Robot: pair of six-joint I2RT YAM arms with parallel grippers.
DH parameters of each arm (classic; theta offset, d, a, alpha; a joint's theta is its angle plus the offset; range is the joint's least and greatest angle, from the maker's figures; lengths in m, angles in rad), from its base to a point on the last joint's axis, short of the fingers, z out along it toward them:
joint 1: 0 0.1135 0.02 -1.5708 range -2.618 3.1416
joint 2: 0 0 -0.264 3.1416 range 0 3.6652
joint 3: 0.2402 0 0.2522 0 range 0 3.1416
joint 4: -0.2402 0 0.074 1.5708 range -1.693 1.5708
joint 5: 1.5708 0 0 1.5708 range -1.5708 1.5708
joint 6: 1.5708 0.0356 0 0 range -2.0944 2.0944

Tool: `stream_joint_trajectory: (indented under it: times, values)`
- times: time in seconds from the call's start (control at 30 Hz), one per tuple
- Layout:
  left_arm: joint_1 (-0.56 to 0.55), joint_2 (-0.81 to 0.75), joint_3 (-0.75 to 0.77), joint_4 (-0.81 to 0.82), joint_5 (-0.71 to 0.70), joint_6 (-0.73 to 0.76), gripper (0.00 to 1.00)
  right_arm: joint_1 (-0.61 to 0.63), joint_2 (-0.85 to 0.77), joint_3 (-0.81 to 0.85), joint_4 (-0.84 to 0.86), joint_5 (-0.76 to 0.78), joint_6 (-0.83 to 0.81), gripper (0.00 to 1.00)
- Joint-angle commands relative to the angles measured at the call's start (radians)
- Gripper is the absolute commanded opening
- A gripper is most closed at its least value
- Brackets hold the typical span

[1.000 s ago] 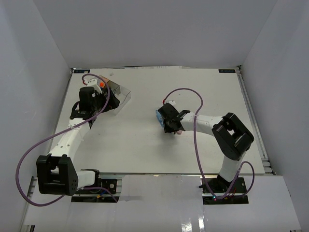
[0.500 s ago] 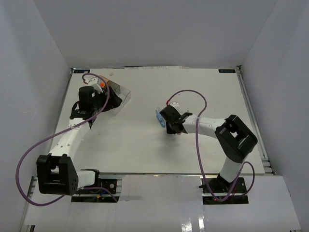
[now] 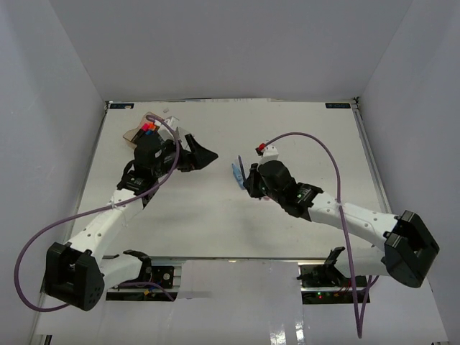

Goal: Sort the stationery into containers
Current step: Pick up the pen from the center of the board.

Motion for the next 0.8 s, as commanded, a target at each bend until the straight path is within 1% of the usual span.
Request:
stream_joint_trajectory:
  times: [0.0,0.03,0.07,0.13,0.17,0.27,0.4,0.47,0.57,0.67,0.7,0.77]
  values:
    - [-0.1,-0.033,-0.016,0.138,-0.022,-0.061,0.98,0.019,-0.082,-0.048,0.235,-0.062,-0.046,0.08]
    - [-0.112,-0.033,-0.025,0.166,-0.025,-0.072,0.98,0.022,-0.096,-0.066,0.291,-0.085,-0.051,0.08]
    - [-0.126,-0.033,-0.046,0.221,-0.033,-0.09,0.98,0.024,-0.108,-0.074,0.314,-0.091,-0.051,0.08]
    - [-0.165,-0.033,-0.062,0.27,-0.046,-0.101,0.97,0.024,-0.143,-0.092,0.388,-0.121,-0.054,0.08]
    - [-0.18,-0.028,-0.066,0.292,-0.081,-0.103,0.96,0.025,-0.16,-0.109,0.407,-0.128,-0.056,0.08]
    - [-0.253,0.002,-0.05,0.306,-0.125,-0.095,0.96,0.025,-0.185,-0.137,0.472,-0.149,-0.054,0.08]
    - [-0.315,0.05,-0.03,0.309,-0.149,-0.094,0.96,0.024,-0.202,-0.158,0.523,-0.165,-0.062,0.08]
    - [-0.338,0.062,-0.025,0.319,-0.155,-0.092,0.94,0.025,-0.208,-0.162,0.537,-0.171,-0.063,0.08]
    - [-0.356,0.079,-0.022,0.329,-0.172,-0.091,0.88,0.024,-0.214,-0.171,0.559,-0.172,-0.059,0.08]
    - [-0.363,0.091,-0.02,0.343,-0.174,-0.095,0.78,0.025,-0.22,-0.175,0.571,-0.174,-0.051,0.08]
    - [-0.363,0.096,-0.02,0.346,-0.172,-0.098,0.7,0.025,-0.222,-0.175,0.577,-0.18,-0.051,0.08]
    - [-0.367,0.101,-0.02,0.361,-0.169,-0.101,0.63,0.025,-0.225,-0.178,0.58,-0.178,-0.051,0.08]
